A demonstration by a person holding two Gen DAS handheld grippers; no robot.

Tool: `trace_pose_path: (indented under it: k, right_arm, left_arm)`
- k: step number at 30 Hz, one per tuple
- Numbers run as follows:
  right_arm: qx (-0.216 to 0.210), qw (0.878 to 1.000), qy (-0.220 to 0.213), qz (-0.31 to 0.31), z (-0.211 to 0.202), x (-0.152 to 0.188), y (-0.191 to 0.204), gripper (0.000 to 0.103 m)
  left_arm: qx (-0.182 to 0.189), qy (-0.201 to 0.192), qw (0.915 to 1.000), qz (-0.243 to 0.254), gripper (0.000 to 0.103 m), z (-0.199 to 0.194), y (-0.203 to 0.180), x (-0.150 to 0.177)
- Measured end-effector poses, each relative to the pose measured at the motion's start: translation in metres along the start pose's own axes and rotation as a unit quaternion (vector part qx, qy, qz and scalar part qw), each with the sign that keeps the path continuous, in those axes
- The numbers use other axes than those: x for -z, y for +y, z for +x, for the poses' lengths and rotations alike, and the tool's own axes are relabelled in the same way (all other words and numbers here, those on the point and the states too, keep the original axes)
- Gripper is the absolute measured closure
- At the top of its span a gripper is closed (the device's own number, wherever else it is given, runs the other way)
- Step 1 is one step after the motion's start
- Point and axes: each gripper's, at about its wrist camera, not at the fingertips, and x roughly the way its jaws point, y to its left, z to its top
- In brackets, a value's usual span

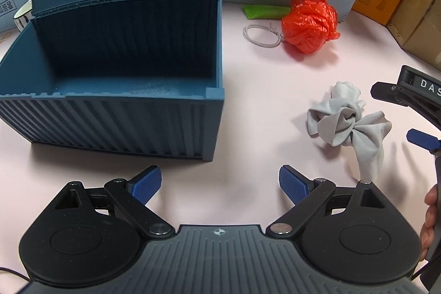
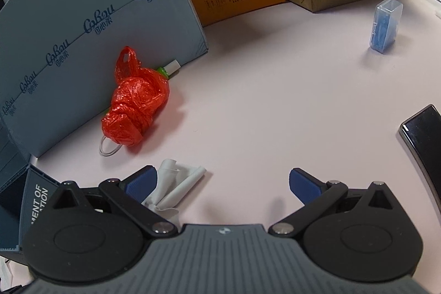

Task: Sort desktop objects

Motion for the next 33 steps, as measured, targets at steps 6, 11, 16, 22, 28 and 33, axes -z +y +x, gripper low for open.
trace_pose_path:
  k: [6, 11, 16, 22, 28, 33]
  right_arm:
    - [-0.005, 1.0, 0.017, 0.001, 0.01, -0.005, 0.007, 0.0]
    - [-0.006, 0.999, 0.021, -0.027, 0.018, -0.008, 0.021, 0.0]
    - [-0.006, 0.998, 0.021, -0.054, 0.026, -0.01, 0.034, 0.0]
    - [0.01, 0.996, 0.026, -0.08, 0.036, -0.01, 0.044, 0.0]
    - [0.029, 0.994, 0.025, -0.105, 0.043, -0.009, 0.05, 0.0]
    - [0.055, 0.99, 0.026, -0.131, 0.049, -0.008, 0.056, 0.0]
  left_arm:
    - [0.002, 0.003, 1.0, -0.001, 0.011, 0.005, 0.0, -0.002]
    - [0.007, 0.004, 1.0, 0.001, 0.011, 0.008, 0.0, -0.003]
    - [0.011, 0.008, 0.9999, 0.009, 0.011, 0.012, -0.002, -0.003]
    - [0.012, 0.005, 0.9998, 0.016, 0.011, 0.014, -0.004, -0.005]
    - [0.01, 0.005, 0.9998, 0.018, 0.01, 0.016, -0.004, -0.005]
    - [0.012, 0.006, 0.9997, 0.02, 0.009, 0.017, -0.004, -0.005]
